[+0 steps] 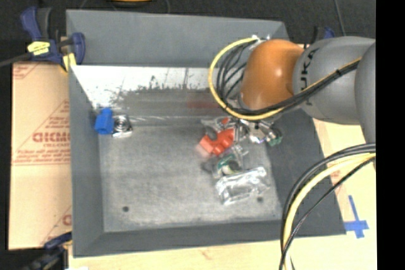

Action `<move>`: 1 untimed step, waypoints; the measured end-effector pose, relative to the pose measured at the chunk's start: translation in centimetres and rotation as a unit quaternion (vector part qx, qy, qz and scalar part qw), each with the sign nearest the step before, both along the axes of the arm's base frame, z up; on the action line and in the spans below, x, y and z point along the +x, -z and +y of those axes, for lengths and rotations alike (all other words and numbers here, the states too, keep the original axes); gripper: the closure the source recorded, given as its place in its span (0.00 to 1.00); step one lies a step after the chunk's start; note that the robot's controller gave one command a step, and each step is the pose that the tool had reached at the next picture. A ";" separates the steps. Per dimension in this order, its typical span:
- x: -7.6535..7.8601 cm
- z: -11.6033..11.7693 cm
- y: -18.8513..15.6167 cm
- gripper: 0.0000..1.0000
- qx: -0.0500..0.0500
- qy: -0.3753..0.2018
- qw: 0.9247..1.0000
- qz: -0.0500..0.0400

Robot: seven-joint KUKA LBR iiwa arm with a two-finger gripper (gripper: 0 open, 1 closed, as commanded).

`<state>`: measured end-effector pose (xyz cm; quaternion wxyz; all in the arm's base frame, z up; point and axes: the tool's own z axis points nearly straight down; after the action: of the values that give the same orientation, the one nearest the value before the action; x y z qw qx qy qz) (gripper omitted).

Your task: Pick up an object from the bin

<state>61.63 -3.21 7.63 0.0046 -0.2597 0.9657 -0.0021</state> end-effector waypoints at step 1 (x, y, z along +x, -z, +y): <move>2.0 0.4 0.0 0.00 -0.002 -0.180 0.984 0.001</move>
Offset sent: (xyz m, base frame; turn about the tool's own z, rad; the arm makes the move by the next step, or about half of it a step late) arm 0.0159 0.0061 -0.0063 -0.3667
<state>63.61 -2.79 7.62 0.0039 -0.4295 0.9031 -0.0027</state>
